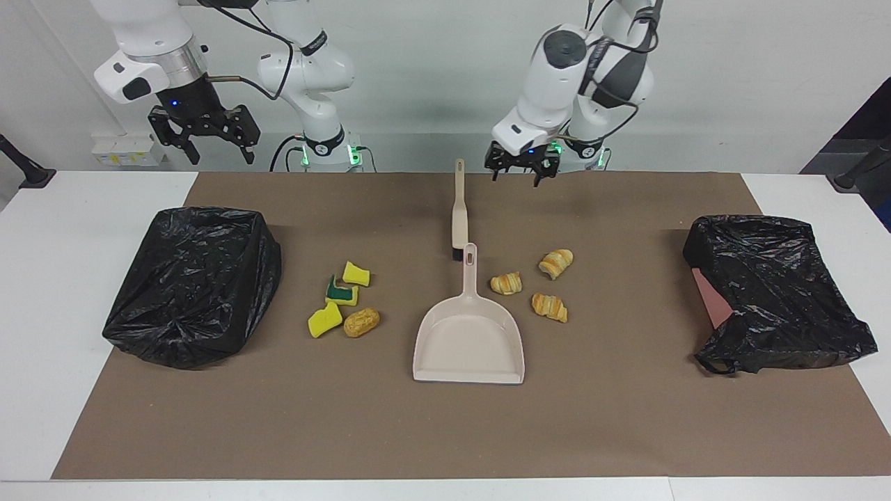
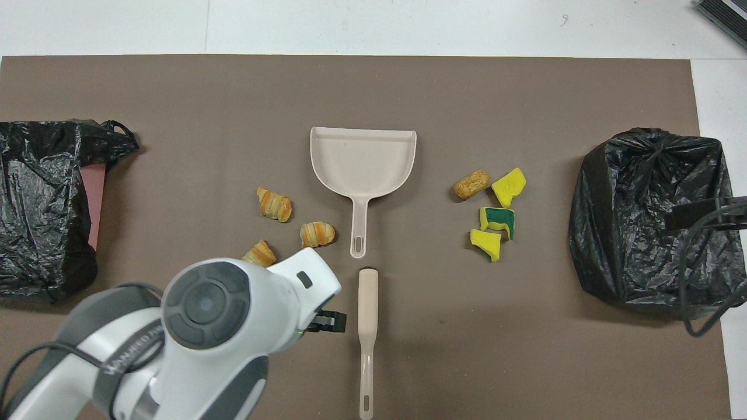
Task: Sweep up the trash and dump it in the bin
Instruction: 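Reach the left gripper to the brush handle and grasp it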
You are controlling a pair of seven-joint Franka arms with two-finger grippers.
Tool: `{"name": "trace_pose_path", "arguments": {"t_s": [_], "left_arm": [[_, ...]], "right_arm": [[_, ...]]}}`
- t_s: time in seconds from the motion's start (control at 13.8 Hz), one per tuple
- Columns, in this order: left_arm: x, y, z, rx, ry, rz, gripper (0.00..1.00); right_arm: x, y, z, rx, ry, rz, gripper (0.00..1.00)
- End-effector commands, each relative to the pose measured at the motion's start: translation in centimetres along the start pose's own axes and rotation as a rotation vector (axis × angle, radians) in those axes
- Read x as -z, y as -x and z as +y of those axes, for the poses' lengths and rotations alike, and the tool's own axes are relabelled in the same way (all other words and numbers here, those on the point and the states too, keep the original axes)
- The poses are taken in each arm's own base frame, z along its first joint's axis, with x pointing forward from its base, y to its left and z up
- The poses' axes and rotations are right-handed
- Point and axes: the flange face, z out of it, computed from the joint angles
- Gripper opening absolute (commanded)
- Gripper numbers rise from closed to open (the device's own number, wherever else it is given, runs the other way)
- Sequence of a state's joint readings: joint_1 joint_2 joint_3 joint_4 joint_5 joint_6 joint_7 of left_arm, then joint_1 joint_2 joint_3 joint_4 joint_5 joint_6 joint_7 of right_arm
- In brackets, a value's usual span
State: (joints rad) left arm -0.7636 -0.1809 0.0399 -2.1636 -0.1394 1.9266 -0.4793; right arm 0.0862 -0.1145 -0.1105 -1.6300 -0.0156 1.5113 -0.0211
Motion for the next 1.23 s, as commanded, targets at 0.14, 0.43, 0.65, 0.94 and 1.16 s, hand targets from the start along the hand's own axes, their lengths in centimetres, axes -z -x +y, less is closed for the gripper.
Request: {"name": "trace_pose_path", "arguments": {"t_s": [0.14,0.43,0.65,0.94,1.16], "left_arm": [[-7.1,4.0,4.7,0.002,0.013,0.041,1.00],[-13.1,5.1,7.9,0.015,0.002,0.057,1.00],[-14.2,5.8,8.4,0.004,-0.015,0.041,1.00],[-16.3,6.3,9.2,0.017,-0.046,0.016,0.86],[-15.5,6.2,9.3,0.023,-0.037,0.023,0.63]], "right_arm": [[0.2,0.3,0.0,0.011,-0.023,0.014,1.00],[0.2,0.3,0.0,0.011,-0.023,0.014,1.00],[0.2,0.3,0.0,0.009,-0.023,0.014,1.00],[0.2,0.3,0.0,0.011,-0.023,0.014,1.00],[0.2,0.3,0.0,0.009,-0.023,0.014,1.00]]}}
